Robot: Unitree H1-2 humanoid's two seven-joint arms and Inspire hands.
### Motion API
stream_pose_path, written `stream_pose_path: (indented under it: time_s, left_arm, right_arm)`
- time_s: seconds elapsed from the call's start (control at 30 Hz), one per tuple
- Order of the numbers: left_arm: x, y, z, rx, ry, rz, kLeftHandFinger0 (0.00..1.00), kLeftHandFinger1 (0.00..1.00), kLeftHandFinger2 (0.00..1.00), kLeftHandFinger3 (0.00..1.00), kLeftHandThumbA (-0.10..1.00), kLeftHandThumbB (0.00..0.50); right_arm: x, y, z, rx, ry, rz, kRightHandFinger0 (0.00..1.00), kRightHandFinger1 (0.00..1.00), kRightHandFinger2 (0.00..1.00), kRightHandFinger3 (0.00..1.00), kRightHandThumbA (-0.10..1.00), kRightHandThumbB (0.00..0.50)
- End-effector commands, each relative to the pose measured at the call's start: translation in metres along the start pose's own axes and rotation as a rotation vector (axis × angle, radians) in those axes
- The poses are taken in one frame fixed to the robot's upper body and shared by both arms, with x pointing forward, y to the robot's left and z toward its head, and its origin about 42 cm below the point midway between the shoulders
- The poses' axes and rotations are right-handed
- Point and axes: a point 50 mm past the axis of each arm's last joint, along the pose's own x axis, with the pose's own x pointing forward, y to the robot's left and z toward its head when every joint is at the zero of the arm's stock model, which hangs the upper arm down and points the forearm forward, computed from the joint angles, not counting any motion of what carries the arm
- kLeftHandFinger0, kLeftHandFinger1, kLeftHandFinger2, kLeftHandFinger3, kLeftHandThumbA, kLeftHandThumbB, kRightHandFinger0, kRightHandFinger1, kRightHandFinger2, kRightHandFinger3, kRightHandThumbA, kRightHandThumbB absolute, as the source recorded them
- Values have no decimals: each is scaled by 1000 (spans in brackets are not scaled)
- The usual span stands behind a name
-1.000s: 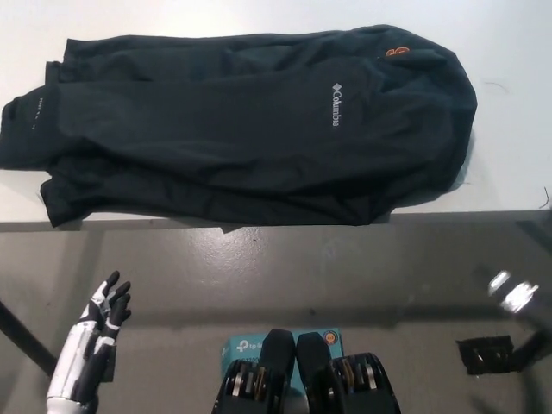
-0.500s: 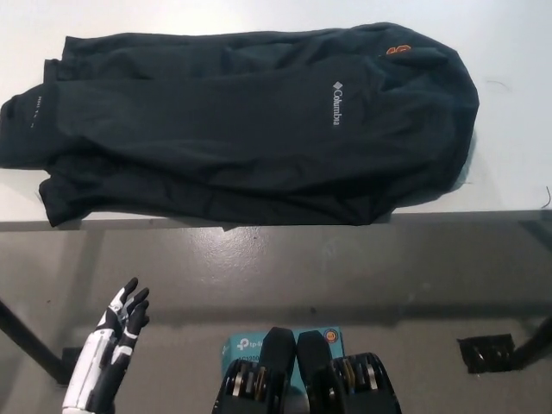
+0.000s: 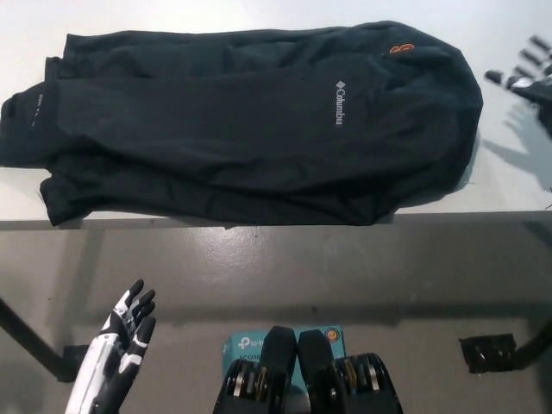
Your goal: The robot grabs the right edges of the black jacket on the table, and folds it in half
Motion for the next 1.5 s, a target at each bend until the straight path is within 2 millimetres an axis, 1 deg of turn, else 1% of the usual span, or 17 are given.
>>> stream_pose_path:
  time_s: [0.0, 0.1, 0.17, 0.27, 0.53, 0.63, 0.67, 0.73, 0.77, 0.83, 0.9, 0.97, 1.03, 1.1, 1.33, 1.37, 1.47]
  left_arm:
    - [-4, 4, 18, -8, -96, -15, 1000, 1000, 1000, 1000, 872, 0]
    - [-2, 8, 19, -10, -106, -8, 1000, 1000, 1000, 1000, 873, 0]
    - [-4, 10, 19, 3, -98, -6, 1000, 1000, 1000, 1000, 900, 0]
    - [-4, 11, 20, -8, -104, -5, 1000, 1000, 1000, 1000, 903, 0]
    - [-5, 16, 21, -19, -111, 3, 1000, 1000, 1000, 1000, 915, 0]
    - [-5, 15, 19, -25, -110, 5, 1000, 1000, 1000, 1000, 913, 0]
    - [-5, 15, 19, -26, -111, 6, 1000, 1000, 1000, 1000, 893, 0]
    - [-6, 15, 19, -31, -109, 10, 1000, 1000, 1000, 1000, 886, 0]
    - [-6, 15, 19, -28, -114, 10, 1000, 1000, 1000, 1000, 885, 0]
    - [-6, 16, 20, -27, -120, 12, 1000, 1000, 1000, 1000, 887, 0]
    - [-5, 16, 21, -32, -124, 15, 1000, 1000, 1000, 1000, 889, 0]
    - [-4, 17, 21, -27, -126, 17, 1000, 1000, 1000, 1000, 890, 0]
    - [-4, 17, 21, -22, -126, 18, 1000, 1000, 1000, 1000, 894, 1]
    - [-5, 18, 22, -20, -127, 24, 1000, 1000, 1000, 1000, 897, 0]
    - [-4, 17, 22, -17, -133, 19, 1000, 1000, 1000, 1000, 919, 0]
    - [-5, 17, 22, -20, -132, 19, 1000, 1000, 1000, 1000, 909, 0]
    - [-5, 17, 21, -26, -131, 19, 1000, 1000, 1000, 1000, 902, 0]
  right_arm:
    - [15, 16, 60, 138, 19, 234, 1000, 1000, 1000, 1000, 1000, 387]
    - [18, 13, 57, 102, 59, 230, 1000, 1000, 1000, 1000, 1000, 385]
    - [18, 12, 54, 77, 79, 223, 1000, 1000, 1000, 1000, 1000, 391]
    - [19, 12, 53, 70, 94, 238, 1000, 1000, 1000, 1000, 1000, 380]
    - [20, 9, 45, 58, 120, 212, 1000, 1000, 1000, 1000, 1000, 428]
    - [21, 10, 42, 72, 128, 226, 1000, 1000, 1000, 1000, 1000, 423]
    - [22, 10, 41, 80, 135, 233, 1000, 1000, 1000, 1000, 1000, 415]
    - [23, 10, 38, 81, 148, 229, 1000, 1000, 1000, 1000, 1000, 424]
    - [25, 10, 35, 80, 165, 221, 1000, 1000, 1000, 1000, 1000, 441]
    - [25, 8, 29, 79, 188, 220, 1000, 1000, 1000, 1000, 1000, 428]
    - [25, 8, 26, 66, 198, 224, 1000, 1000, 1000, 1000, 1000, 430]
    - [26, 8, 22, 75, 210, 221, 1000, 1000, 1000, 1000, 1000, 414]
    - [26, 8, 19, 63, 216, 221, 1000, 1000, 1000, 1000, 1000, 415]
    - [27, 11, 17, 62, 220, 221, 1000, 1000, 1000, 1000, 1000, 398]
    - [30, 16, 15, 36, 237, 210, 1000, 1000, 1000, 1000, 1000, 407]
    - [30, 17, 13, 34, 241, 206, 1000, 1000, 1000, 1000, 1000, 423]
    - [31, 18, 12, 33, 245, 203, 1000, 1000, 1000, 1000, 1000, 425]
